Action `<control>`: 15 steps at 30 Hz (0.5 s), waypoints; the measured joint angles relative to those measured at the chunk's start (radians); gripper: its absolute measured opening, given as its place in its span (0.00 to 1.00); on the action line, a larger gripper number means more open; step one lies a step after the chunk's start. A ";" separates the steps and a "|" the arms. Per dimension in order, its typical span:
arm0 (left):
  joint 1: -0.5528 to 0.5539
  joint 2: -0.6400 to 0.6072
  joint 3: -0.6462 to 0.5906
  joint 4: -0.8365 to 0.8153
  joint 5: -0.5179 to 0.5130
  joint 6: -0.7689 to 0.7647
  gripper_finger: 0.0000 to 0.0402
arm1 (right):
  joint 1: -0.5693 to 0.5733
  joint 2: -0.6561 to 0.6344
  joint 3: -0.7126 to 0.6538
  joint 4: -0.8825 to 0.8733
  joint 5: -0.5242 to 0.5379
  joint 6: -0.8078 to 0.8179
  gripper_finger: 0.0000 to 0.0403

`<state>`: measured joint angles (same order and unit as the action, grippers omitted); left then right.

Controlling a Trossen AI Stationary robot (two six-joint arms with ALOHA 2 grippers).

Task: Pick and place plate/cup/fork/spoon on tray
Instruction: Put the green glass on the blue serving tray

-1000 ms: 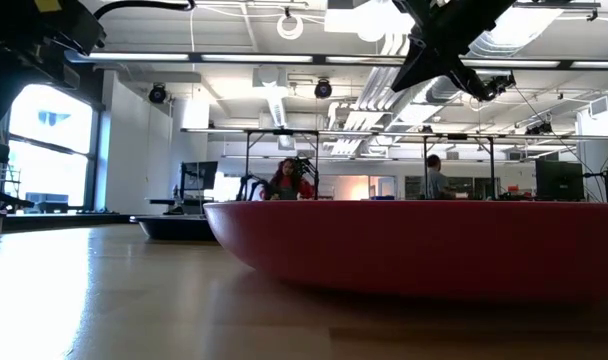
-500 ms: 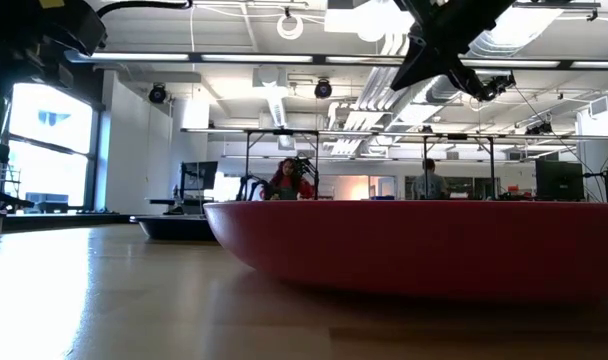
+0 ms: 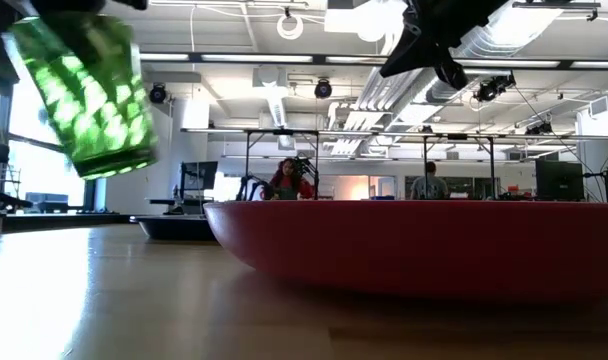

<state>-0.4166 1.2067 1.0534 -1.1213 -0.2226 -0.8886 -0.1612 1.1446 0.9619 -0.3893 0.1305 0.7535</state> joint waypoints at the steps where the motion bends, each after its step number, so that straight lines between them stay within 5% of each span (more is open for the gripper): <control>1: 0.017 -0.001 0.015 -0.001 -0.022 0.001 0.01 | 0.000 0.000 0.000 0.002 -0.002 -0.004 0.00; 15: 0.371 -0.002 0.185 0.043 -0.395 0.296 0.01 | -0.004 0.000 0.000 0.078 0.086 -0.061 0.00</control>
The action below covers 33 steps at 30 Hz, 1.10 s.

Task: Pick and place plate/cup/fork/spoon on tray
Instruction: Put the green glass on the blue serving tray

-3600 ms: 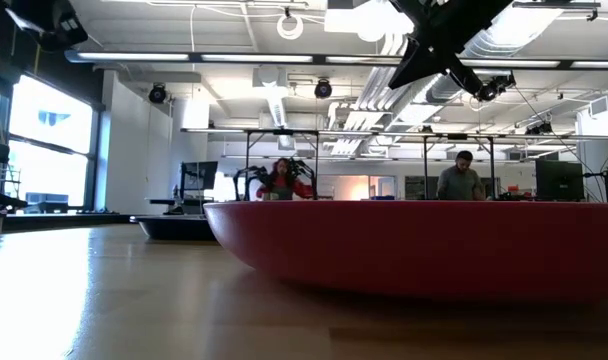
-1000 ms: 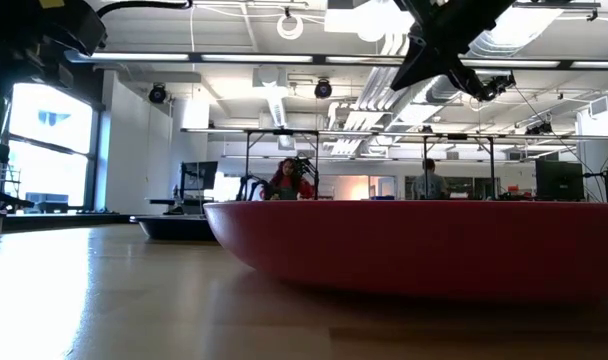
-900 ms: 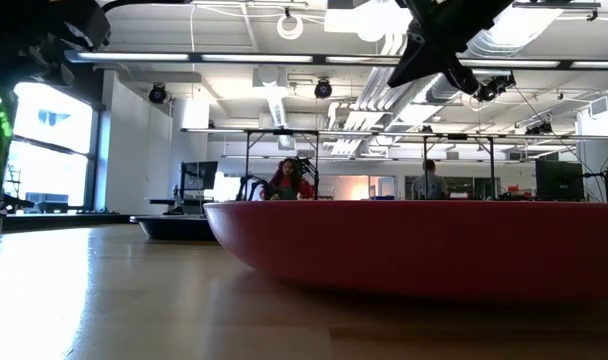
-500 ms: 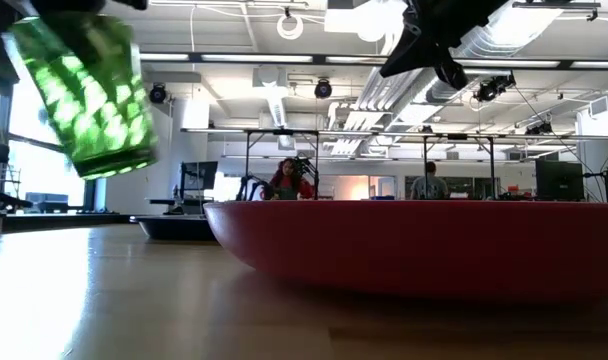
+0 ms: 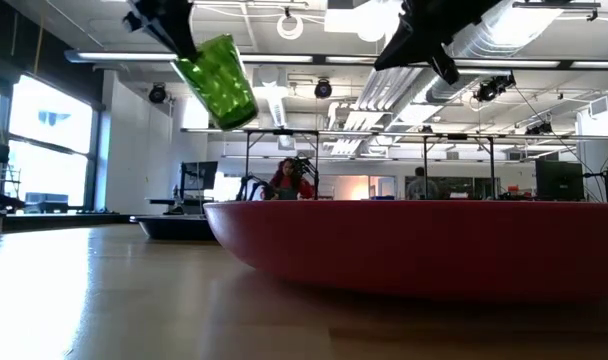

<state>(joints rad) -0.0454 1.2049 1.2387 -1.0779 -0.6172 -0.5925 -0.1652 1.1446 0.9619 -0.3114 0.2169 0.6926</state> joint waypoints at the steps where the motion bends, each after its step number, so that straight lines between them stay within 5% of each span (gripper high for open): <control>1: 0.033 0.000 0.007 0.016 -0.003 0.051 0.01 | -0.002 0.000 0.000 0.016 0.014 -0.013 0.00; 7: 0.251 0.000 0.029 0.206 0.040 0.347 0.01 | -0.017 0.000 0.000 0.083 0.049 -0.023 0.00; 19: 0.682 0.081 0.054 0.314 0.427 0.575 0.01 | -0.078 0.000 0.000 0.100 0.117 0.040 0.00; 33: 0.852 0.335 0.054 0.266 0.584 0.620 0.01 | -0.099 0.000 0.000 0.098 0.117 0.103 0.00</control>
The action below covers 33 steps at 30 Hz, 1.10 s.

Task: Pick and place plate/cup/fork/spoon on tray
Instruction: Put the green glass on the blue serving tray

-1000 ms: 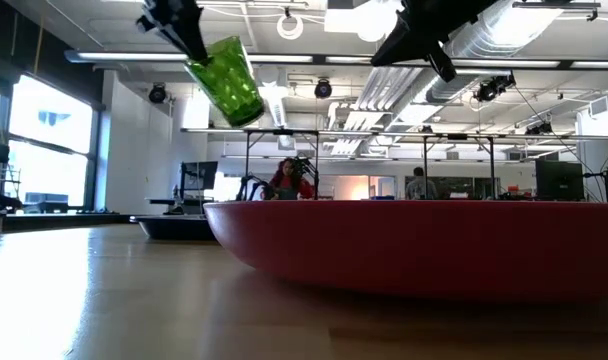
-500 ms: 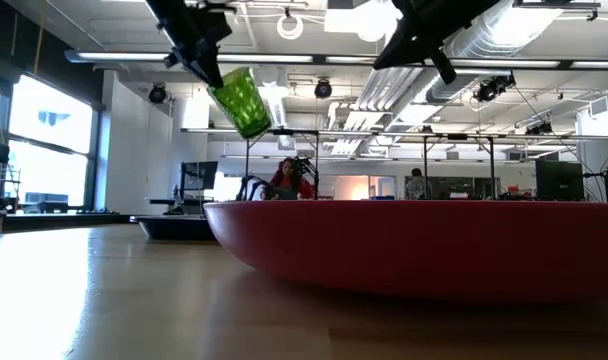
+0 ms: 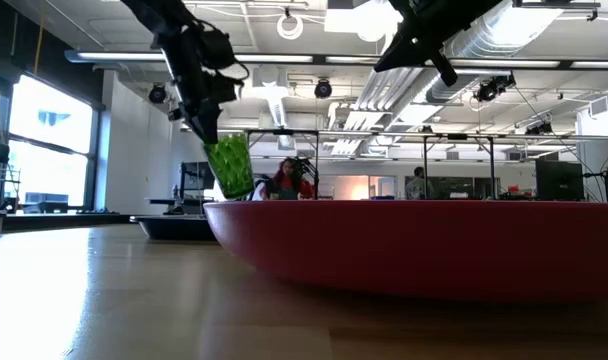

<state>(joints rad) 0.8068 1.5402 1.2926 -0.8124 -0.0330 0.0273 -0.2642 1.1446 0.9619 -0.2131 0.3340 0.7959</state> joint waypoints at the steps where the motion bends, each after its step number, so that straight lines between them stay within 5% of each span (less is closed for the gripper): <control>1: 0.000 0.015 0.000 0.000 0.000 0.002 0.01 | 0.000 0.000 0.000 -0.001 0.000 0.009 0.00; 19: 0.009 0.125 0.006 -0.049 -0.001 0.031 0.01 | 0.000 0.000 0.000 -0.037 0.000 0.016 0.00; 33: 0.051 0.151 0.174 -0.213 0.019 0.082 0.01 | 0.000 0.000 0.000 -0.038 0.000 0.016 0.00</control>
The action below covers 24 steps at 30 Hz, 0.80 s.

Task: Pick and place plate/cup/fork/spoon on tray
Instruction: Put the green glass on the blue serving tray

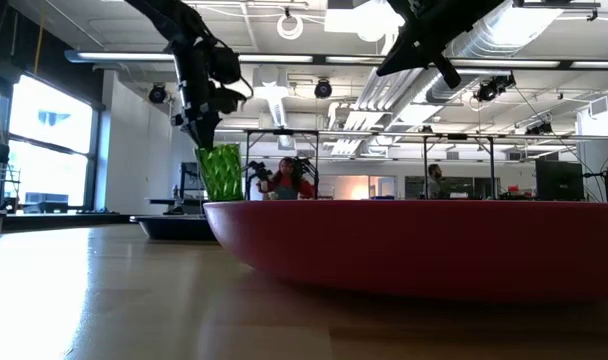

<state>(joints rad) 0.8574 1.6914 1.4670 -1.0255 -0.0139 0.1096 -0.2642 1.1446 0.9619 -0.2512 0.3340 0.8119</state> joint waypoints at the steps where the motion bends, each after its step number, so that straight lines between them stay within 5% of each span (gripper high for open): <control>1: 0.000 0.015 0.000 -0.015 0.009 0.000 0.01 | 0.000 0.000 0.000 0.000 0.000 0.003 0.00; 24: -0.029 0.099 -0.001 -0.013 0.002 0.015 0.07 | 0.000 0.000 0.000 -0.016 0.000 0.026 0.00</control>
<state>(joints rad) 0.8279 1.7908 1.4658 -1.0387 -0.0119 0.1245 -0.2642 1.1450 0.9619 -0.2676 0.3337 0.8375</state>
